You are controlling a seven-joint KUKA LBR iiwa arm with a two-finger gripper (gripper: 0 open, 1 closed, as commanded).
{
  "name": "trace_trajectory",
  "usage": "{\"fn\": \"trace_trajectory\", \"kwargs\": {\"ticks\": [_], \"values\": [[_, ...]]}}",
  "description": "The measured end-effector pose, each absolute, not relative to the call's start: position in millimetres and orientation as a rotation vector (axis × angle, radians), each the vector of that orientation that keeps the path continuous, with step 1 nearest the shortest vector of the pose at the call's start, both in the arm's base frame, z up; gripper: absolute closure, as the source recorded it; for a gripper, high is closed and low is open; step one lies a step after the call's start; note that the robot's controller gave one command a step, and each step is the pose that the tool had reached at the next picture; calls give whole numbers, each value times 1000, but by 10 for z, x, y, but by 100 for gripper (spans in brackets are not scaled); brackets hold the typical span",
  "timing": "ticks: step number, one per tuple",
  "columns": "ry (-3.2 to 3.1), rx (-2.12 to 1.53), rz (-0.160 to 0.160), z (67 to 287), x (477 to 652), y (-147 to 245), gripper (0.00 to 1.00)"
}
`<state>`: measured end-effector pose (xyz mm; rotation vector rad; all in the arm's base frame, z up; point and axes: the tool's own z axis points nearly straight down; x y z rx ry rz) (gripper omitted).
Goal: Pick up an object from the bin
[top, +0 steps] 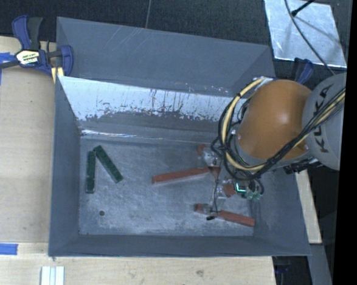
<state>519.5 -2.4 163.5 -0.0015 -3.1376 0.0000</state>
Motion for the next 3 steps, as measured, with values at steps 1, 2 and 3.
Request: {"fn": "trace_trajectory", "kwargs": {"ticks": [1, 2, 3], "values": [[-3144, -139, 0, 682, 4882, -375, 0], [-3145, -133, 0, 708, 4888, -366, 100], [-3149, -170, 1, 2466, 4902, -423, 100]]}}
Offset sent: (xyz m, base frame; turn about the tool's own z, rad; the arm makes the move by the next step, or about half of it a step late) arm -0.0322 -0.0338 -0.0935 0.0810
